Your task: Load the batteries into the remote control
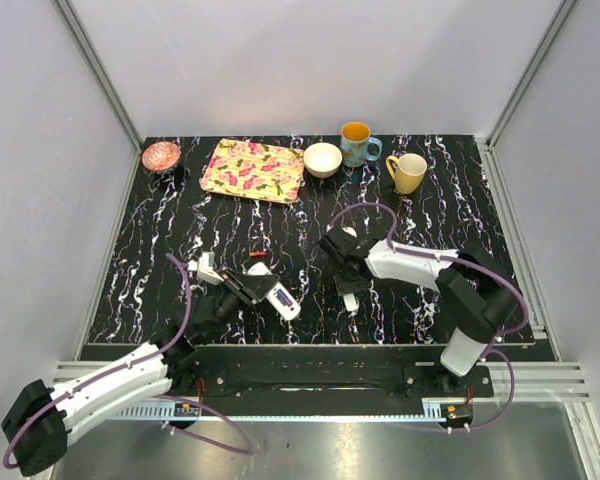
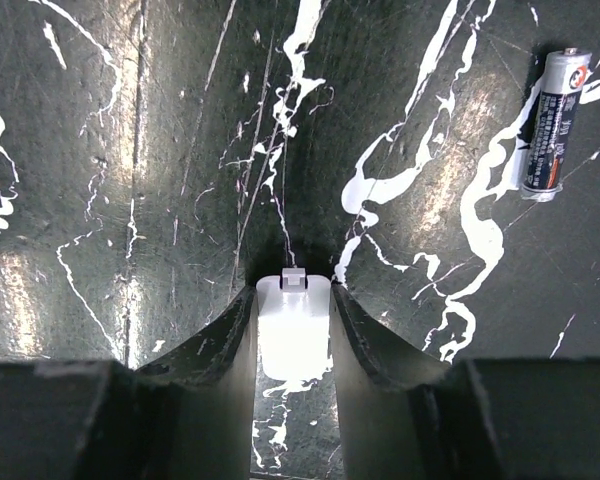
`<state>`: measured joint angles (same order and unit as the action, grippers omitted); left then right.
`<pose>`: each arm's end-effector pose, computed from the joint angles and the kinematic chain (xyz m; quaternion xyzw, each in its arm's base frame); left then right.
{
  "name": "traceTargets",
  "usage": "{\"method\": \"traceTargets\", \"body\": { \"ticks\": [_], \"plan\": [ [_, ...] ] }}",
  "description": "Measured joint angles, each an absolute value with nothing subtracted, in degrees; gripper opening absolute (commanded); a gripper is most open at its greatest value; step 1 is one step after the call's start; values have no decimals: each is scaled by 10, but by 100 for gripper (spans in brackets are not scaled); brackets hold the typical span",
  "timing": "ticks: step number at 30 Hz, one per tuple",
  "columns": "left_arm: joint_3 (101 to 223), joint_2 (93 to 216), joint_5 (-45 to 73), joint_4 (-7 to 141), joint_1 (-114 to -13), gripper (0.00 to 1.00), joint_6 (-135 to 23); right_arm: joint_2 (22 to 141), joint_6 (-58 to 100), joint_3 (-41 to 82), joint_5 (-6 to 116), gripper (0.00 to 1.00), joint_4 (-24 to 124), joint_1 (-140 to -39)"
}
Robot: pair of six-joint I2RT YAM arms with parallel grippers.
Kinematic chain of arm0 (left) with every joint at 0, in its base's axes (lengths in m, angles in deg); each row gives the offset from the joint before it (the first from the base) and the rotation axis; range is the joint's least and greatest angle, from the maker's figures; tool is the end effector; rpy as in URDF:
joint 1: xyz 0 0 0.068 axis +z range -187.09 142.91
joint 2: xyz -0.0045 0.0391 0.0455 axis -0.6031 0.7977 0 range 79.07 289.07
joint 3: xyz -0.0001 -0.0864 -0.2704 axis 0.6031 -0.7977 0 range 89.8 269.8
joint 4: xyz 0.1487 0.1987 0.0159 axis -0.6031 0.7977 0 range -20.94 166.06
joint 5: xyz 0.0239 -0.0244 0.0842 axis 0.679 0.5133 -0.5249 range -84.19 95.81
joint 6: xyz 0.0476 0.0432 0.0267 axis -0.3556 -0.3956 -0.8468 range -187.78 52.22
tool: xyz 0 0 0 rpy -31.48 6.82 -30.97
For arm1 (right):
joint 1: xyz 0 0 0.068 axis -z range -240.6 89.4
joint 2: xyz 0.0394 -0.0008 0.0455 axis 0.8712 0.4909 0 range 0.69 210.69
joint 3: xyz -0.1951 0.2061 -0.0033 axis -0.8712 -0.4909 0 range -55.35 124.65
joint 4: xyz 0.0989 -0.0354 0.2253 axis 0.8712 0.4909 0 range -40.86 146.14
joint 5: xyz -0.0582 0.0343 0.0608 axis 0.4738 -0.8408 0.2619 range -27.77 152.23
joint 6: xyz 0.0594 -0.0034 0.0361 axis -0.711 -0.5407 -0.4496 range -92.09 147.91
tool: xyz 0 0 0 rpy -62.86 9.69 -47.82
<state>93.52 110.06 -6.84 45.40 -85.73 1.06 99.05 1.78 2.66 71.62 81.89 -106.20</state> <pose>0.1058 -0.1013 0.1945 -0.2013 0.7001 -0.5399 0.4217 0.2255 0.2171 0.1577 -0.1548 0.9737 0.0202 0.1661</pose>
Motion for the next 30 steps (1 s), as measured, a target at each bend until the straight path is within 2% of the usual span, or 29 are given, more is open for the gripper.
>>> {"method": "traceTargets", "body": {
  "ticks": [6,7,9,16,24,30],
  "plan": [
    [935,1118,-68,454,-857,0,11,976,8,9,715,15,801,-1058],
    [935,1118,-68,454,-857,0,11,975,3,7,715,6,799,-1057],
    [935,1118,-68,453,-857,0,11,970,-16,3,713,0,796,-1053],
    [935,1098,-69,460,-857,0,10,953,-153,-4,695,0,796,-1032],
    [938,1048,-84,500,-857,0,-6,886,-406,11,722,0,803,-997],
    [952,1036,-93,531,-857,0,-18,924,-585,34,756,0,823,-959]
  ]
}}
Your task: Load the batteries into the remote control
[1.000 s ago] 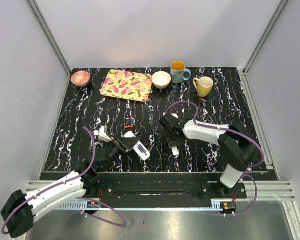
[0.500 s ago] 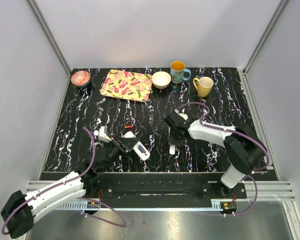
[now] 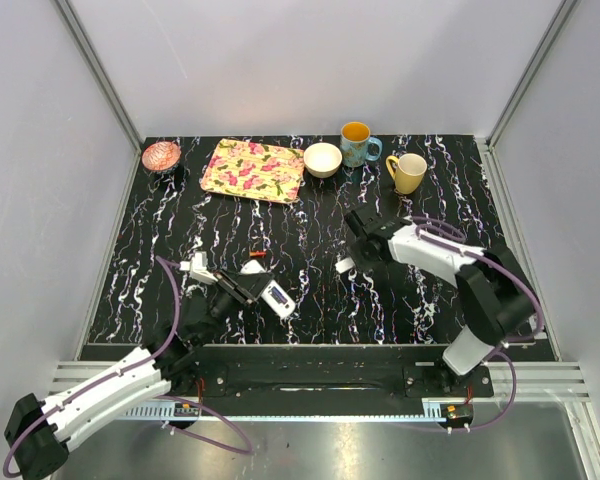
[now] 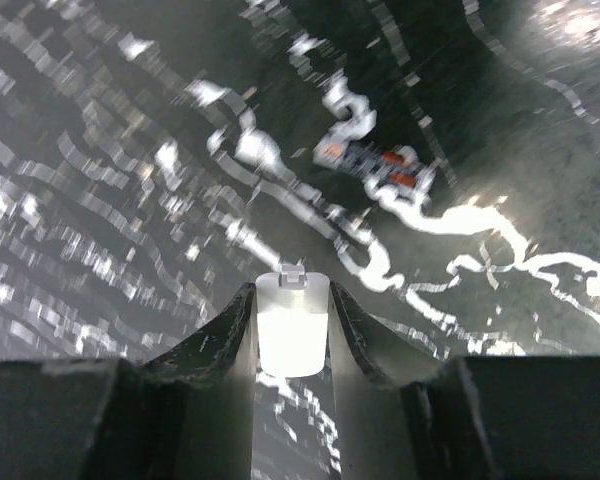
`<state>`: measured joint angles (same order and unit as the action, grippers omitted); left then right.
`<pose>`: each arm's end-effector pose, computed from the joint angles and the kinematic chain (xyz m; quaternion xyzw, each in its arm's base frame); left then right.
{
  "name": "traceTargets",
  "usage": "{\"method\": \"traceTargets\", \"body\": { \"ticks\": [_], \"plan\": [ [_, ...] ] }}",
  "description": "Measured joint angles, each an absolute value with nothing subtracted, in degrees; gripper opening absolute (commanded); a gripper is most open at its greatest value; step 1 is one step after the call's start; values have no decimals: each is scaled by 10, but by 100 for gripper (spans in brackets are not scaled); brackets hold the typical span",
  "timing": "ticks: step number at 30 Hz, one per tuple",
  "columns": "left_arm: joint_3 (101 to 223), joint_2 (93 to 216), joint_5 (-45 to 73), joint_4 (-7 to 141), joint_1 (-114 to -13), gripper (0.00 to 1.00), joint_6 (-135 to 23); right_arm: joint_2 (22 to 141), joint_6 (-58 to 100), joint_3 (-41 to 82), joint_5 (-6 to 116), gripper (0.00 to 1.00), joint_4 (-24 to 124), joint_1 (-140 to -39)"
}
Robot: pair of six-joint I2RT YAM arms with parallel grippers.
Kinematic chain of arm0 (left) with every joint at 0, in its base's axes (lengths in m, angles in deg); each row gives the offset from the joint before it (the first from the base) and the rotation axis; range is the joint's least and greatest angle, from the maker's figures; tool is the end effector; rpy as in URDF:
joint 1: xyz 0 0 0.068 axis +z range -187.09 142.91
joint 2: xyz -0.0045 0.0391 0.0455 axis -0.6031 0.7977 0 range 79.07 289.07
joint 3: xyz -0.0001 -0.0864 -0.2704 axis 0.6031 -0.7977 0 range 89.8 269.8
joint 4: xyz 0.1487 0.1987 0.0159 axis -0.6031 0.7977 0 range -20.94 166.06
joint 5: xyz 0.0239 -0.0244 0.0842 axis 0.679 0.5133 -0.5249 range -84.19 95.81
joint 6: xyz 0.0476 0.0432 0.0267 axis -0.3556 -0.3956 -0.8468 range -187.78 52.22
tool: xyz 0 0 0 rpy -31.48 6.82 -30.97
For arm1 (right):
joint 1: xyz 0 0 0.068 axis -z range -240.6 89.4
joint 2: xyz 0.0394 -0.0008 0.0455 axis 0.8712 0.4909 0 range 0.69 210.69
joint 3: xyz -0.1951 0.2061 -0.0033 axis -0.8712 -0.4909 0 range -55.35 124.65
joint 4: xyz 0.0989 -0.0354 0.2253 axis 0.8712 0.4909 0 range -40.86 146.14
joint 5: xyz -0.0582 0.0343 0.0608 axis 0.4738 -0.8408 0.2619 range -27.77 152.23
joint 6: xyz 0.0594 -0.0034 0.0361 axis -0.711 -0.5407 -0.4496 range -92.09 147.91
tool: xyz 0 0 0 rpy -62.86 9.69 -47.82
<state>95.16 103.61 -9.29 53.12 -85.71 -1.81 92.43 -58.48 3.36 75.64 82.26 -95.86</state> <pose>0.1010 -0.0923 0.2013 -0.1979 0.6986 -0.5214 0.4482 0.2584 0.1666 0.1950 0.4411 0.8662 0.1235 0.1997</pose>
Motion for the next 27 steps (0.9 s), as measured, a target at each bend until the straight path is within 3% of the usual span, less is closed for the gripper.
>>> {"method": "traceTargets", "body": {
  "ticks": [9,17,18,22,27],
  "plan": [
    [956,1016,-101,573,-857,0,-25,1006,-768,45,777,2,850,-949],
    [957,1016,-101,592,-857,0,-29,1072,-779,124,761,46,848,-952],
    [958,1016,-101,592,-857,0,-29,1074,-774,125,760,56,848,-954],
    [958,1013,-101,597,-857,0,-31,1071,-757,128,750,78,848,-959],
    [958,1012,-101,601,-857,0,-31,1067,-719,138,748,85,872,-960]
  ]
}}
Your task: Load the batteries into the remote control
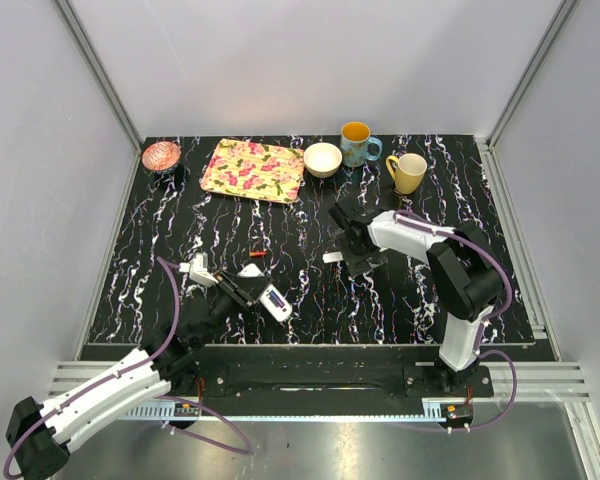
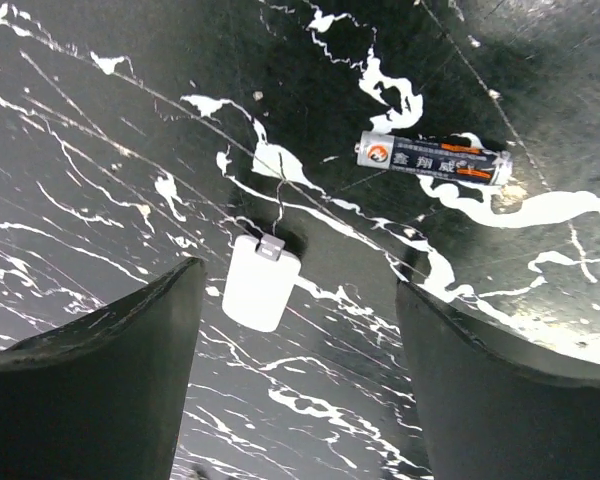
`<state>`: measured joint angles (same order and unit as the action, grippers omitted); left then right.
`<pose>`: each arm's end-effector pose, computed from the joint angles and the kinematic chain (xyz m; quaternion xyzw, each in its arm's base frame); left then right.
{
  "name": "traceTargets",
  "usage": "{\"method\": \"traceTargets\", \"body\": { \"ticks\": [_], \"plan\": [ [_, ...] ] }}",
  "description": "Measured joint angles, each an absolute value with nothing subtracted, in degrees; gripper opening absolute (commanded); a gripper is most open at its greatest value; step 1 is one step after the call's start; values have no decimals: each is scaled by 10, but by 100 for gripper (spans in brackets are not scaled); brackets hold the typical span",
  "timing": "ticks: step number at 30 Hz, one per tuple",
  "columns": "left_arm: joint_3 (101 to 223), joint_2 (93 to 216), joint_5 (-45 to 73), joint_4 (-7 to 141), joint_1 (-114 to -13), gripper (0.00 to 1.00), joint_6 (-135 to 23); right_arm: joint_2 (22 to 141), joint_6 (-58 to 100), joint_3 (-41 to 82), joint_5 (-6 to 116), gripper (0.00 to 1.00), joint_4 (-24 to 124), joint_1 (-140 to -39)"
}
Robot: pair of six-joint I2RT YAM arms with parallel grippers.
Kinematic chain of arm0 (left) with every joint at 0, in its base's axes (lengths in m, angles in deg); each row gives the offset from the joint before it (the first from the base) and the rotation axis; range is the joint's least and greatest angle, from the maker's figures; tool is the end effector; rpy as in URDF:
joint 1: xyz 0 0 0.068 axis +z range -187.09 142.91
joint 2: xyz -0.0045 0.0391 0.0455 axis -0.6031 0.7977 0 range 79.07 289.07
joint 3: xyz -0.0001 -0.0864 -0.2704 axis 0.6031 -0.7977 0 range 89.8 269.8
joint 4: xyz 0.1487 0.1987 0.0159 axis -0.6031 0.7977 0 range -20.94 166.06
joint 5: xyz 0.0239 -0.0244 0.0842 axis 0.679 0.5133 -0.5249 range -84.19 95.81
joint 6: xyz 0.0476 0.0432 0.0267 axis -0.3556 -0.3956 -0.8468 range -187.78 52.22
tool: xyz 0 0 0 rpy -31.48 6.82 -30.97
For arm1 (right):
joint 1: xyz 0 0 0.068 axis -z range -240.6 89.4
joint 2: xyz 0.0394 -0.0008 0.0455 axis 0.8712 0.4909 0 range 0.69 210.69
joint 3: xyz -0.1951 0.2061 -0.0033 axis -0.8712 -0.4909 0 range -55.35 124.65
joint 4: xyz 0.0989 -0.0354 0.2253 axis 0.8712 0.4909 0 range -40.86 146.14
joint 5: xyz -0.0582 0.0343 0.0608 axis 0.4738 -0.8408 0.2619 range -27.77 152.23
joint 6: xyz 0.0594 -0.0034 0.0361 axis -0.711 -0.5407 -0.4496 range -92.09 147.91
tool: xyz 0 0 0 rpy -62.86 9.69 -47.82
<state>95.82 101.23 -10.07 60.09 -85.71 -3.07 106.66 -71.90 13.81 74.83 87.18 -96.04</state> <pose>0.0984 -0.0882 0.1947 -0.1944 0.7226 -0.4905 0.4466 0.2929 0.1933 0.1630 0.5371 0.8262 0.0798 0.1504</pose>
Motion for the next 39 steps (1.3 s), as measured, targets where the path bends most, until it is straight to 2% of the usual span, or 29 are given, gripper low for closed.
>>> {"method": "traceTargets", "body": {
  "ticks": [5,11,15,16,18,19,21,23,31,39],
  "plan": [
    [962,1013,-101,604,-857,0,-31,1059,-612,175,761,84,913,-968],
    [965,1004,-101,606,-857,0,-33,989,-276,198,769,80,867,-974],
    [965,1004,-100,605,-857,0,-32,940,-60,164,758,51,820,-970],
    [965,1004,-100,605,-857,0,-32,946,-22,164,756,36,815,-968],
    [964,1004,-100,605,-857,0,-32,968,28,165,756,24,807,-965],
    [964,1004,-100,605,-857,0,-32,985,47,166,755,14,804,-964],
    [964,1004,-100,605,-857,0,-33,1019,77,169,752,4,799,-962],
    [964,1003,-99,606,-857,0,-34,1048,94,172,752,0,793,-962],
    [964,974,-98,633,-857,0,-38,1106,128,224,768,0,764,-954],
    [964,966,-99,635,-857,0,-38,1132,136,214,761,0,741,-943]
  ]
}}
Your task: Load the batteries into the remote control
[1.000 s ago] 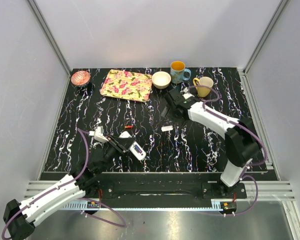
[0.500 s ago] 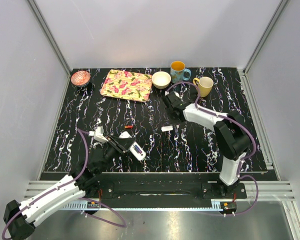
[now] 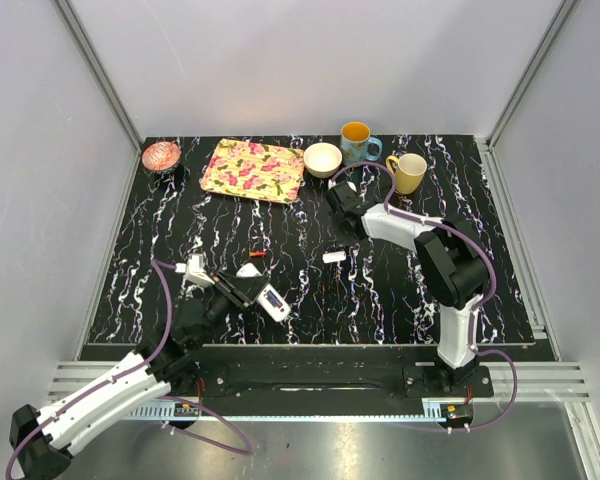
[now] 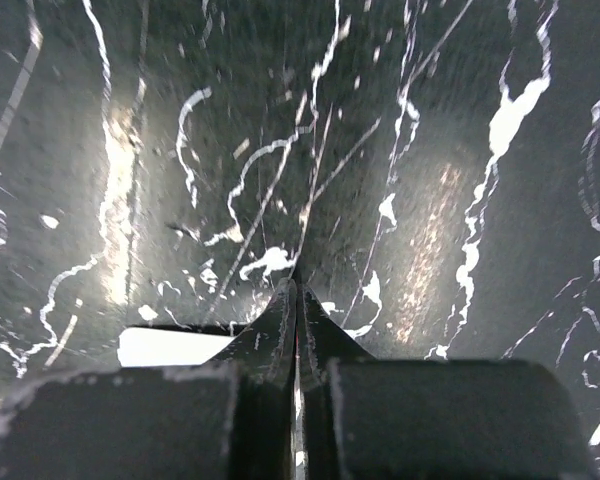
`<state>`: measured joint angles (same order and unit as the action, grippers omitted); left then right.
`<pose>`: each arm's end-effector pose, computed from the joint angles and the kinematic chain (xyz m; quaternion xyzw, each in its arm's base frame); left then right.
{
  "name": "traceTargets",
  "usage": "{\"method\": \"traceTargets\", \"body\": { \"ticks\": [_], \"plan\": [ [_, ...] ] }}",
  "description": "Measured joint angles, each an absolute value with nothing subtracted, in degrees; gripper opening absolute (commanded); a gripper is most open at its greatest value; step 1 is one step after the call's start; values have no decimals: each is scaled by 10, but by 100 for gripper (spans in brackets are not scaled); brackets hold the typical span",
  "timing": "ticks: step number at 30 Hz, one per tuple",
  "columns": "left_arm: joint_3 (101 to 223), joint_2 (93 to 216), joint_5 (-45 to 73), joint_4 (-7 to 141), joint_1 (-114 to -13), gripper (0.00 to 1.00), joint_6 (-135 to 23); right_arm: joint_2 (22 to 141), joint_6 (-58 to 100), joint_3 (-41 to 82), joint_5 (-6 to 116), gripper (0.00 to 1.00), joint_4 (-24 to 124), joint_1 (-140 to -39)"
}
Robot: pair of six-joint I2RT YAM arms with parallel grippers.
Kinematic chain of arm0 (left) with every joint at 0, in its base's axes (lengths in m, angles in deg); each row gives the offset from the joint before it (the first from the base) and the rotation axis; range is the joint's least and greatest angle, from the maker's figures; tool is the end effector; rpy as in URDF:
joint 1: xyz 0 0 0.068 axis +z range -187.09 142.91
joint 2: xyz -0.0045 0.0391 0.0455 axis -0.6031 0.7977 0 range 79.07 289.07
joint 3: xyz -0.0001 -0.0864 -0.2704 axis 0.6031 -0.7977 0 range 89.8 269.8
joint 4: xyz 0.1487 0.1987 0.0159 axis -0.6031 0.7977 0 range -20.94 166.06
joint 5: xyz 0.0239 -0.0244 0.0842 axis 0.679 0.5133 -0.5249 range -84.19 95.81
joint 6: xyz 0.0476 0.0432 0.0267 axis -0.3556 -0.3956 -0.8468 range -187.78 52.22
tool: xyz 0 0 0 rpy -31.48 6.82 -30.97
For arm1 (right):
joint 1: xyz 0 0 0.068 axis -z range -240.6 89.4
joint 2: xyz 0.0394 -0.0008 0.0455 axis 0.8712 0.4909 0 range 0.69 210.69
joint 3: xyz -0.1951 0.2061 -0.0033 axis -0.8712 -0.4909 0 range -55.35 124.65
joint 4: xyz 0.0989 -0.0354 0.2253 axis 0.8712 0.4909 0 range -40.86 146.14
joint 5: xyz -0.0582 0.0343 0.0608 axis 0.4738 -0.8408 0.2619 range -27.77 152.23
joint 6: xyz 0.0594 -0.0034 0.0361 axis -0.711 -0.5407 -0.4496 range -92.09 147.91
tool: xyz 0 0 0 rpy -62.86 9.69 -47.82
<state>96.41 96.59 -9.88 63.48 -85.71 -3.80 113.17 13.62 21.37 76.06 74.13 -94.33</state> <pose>0.0933 -0.0827 0.1996 -0.1890 0.7134 -0.4991 0.4541 0.3494 0.2170 0.1690 -0.1322 0.9519 -0.0044 0.2764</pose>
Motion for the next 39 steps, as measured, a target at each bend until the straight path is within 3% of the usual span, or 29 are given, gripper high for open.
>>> {"method": "traceTargets", "body": {
  "ticks": [15,32,34,38,39],
  "plan": [
    [958,991,-98,628,-857,0,-37,1060,105,72,715,0,629,-953],
    [958,995,-98,625,-857,0,-39,993,37,9,707,1,679,-1042],
    [958,995,-98,626,-857,0,-39,987,29,8,718,5,695,-1048],
    [958,994,-98,634,-857,0,-40,955,19,7,750,39,740,-1049],
    [958,993,-98,635,-857,0,-42,944,21,7,752,55,752,-1048]
  ]
}}
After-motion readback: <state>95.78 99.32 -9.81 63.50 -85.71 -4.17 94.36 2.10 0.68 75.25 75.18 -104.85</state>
